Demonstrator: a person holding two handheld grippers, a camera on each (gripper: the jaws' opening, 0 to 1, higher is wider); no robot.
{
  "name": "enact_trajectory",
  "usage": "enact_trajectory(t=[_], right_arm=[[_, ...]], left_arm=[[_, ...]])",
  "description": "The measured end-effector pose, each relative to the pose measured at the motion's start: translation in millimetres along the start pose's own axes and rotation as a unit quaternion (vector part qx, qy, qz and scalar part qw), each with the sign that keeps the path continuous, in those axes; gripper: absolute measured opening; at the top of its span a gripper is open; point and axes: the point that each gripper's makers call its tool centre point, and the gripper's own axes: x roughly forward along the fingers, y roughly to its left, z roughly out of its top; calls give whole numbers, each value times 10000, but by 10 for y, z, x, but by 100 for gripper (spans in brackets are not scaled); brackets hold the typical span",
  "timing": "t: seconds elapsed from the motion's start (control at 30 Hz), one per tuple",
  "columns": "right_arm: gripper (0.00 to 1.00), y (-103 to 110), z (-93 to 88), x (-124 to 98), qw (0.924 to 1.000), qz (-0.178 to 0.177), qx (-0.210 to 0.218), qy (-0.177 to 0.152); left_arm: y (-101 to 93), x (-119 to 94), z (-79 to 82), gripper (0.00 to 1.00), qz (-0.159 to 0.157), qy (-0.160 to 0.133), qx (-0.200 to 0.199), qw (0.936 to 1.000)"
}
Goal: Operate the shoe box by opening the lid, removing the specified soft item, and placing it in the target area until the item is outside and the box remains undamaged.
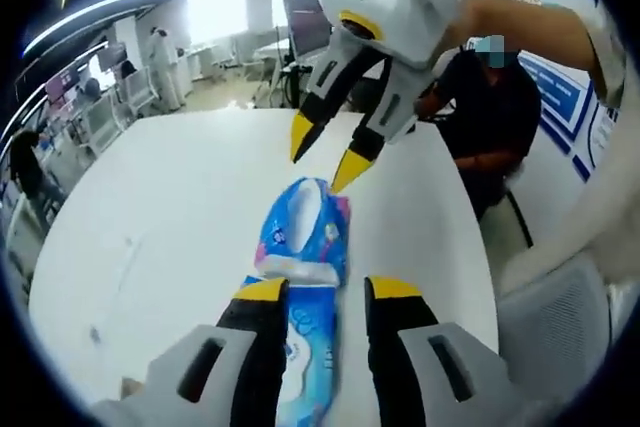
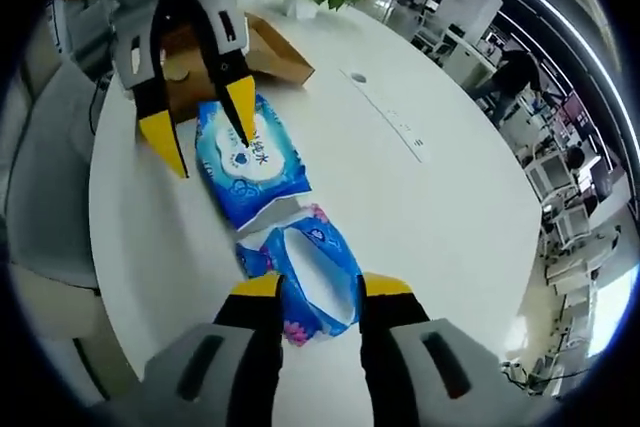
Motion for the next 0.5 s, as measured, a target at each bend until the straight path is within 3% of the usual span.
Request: enact_trajectory(t=[0.5], right_arm=[[36, 246, 295, -252, 9988, -102, 213, -418]], left_arm=[[-151, -481, -116, 55, 310, -286, -431, 9982]])
